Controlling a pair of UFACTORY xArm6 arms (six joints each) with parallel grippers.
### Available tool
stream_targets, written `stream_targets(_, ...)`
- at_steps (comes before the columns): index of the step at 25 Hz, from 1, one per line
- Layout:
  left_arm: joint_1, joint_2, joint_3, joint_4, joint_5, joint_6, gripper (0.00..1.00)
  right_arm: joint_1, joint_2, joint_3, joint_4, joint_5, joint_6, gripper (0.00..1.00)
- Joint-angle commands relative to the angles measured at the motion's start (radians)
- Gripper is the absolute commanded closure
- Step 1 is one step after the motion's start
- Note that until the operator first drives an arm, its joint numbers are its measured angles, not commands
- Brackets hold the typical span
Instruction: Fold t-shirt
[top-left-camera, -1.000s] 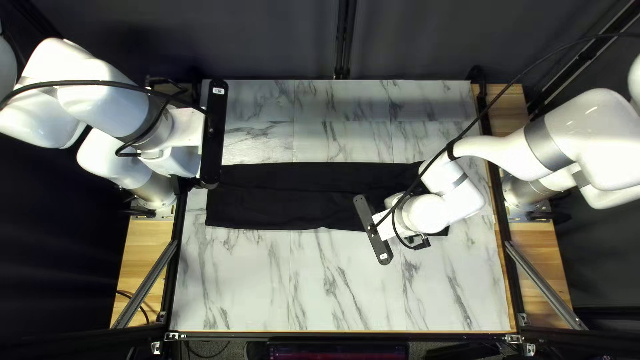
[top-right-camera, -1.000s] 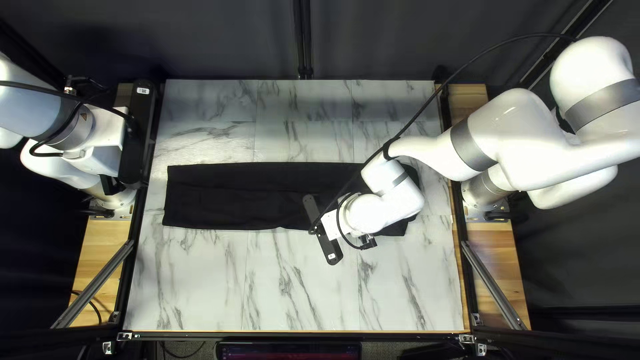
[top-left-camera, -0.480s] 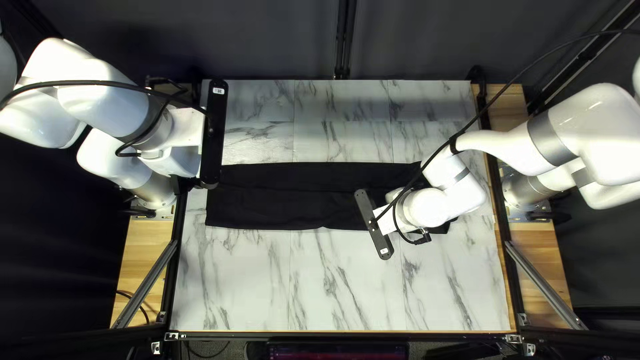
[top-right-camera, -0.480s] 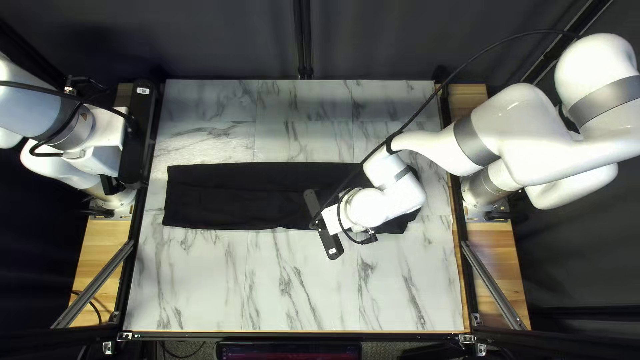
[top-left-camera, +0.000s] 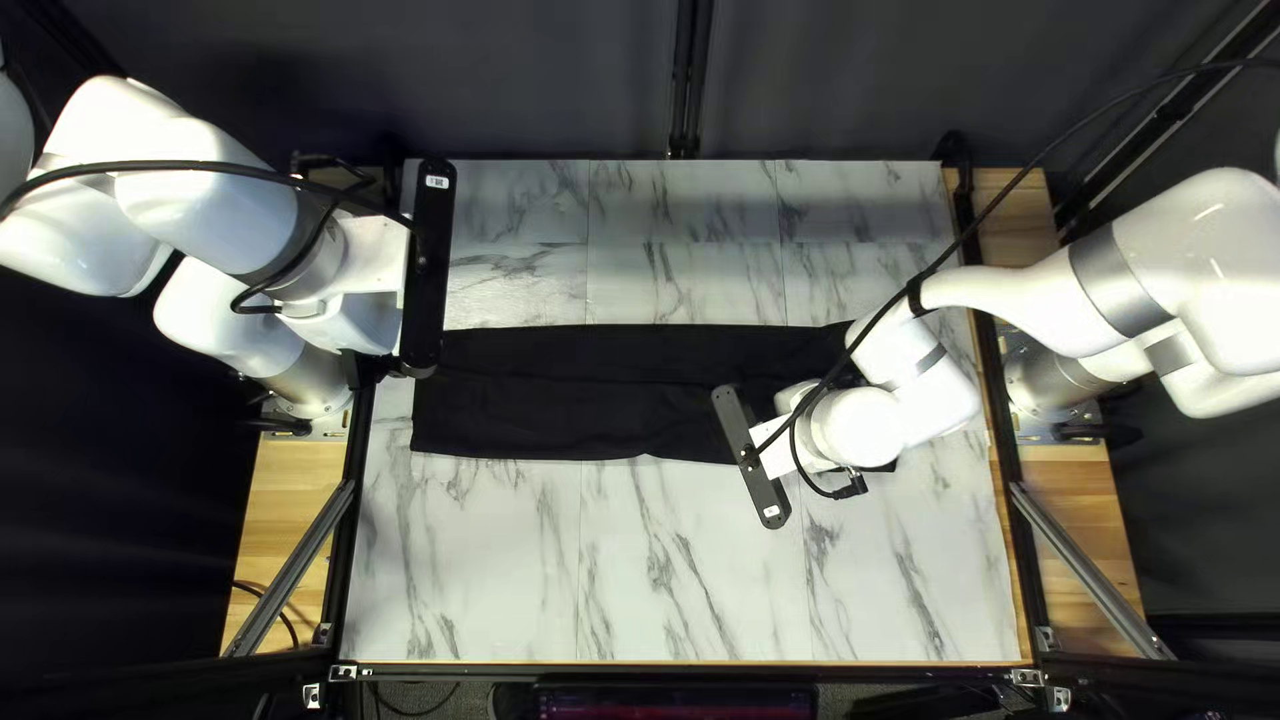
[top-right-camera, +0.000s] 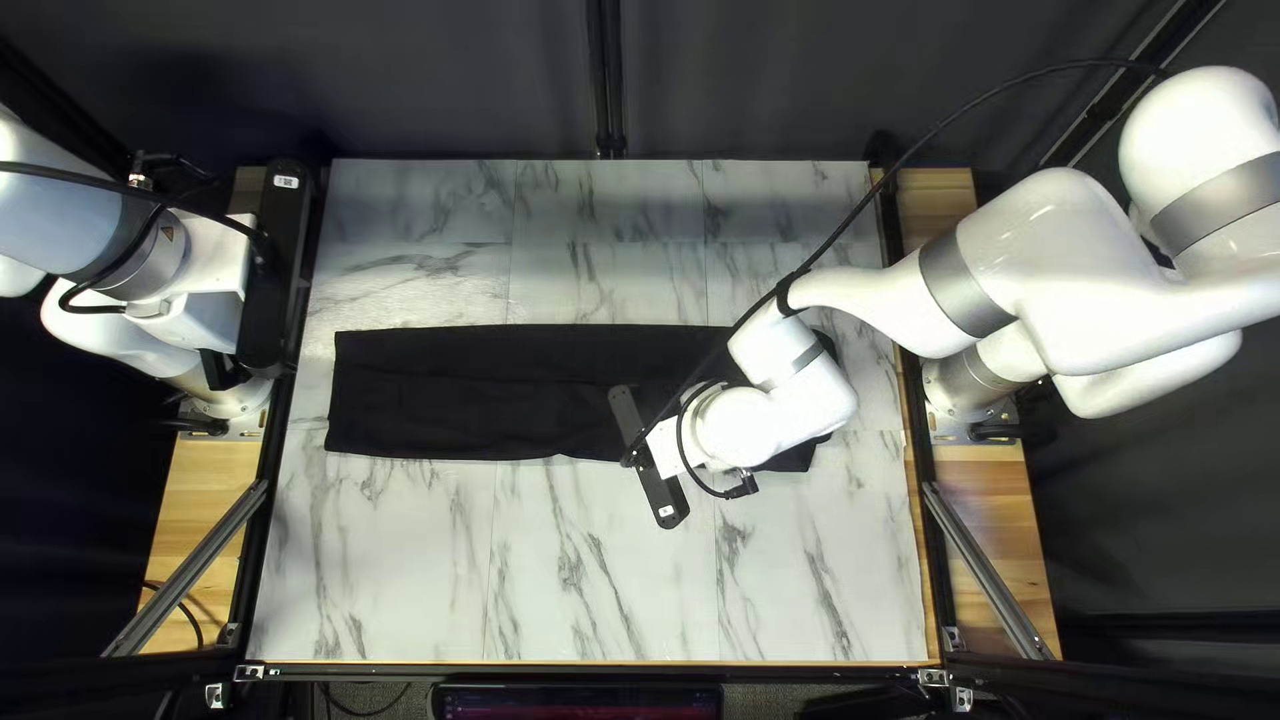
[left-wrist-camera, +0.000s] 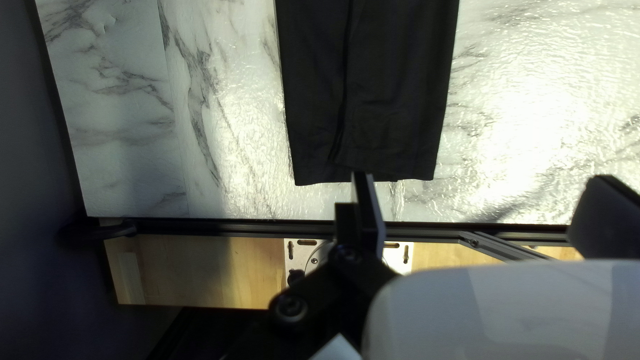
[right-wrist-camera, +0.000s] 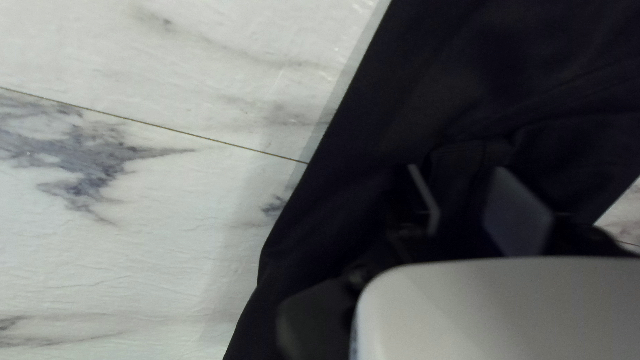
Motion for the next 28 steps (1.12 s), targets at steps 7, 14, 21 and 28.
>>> stream_targets(7, 0.000, 0.000, 0.000, 0.000, 0.000, 0.000, 0.00, -0.039, -0.007, 0.025, -0.005, -0.023, -0.016, 0.60)
stream_targets(14, 0.000, 0.000, 0.000, 0.000, 0.000, 0.000, 0.00, -0.058, 0.013, 0.018, -0.012, -0.038, -0.023, 0.71)
stream_targets(21, 0.000, 0.000, 0.000, 0.000, 0.000, 0.000, 0.00, -0.064, 0.022, 0.009, -0.008, -0.037, -0.030, 0.80)
stream_targets(28, 0.000, 0.000, 0.000, 0.000, 0.000, 0.000, 0.00, -0.043, 0.010, 0.001, -0.010, -0.010, -0.007, 0.79)
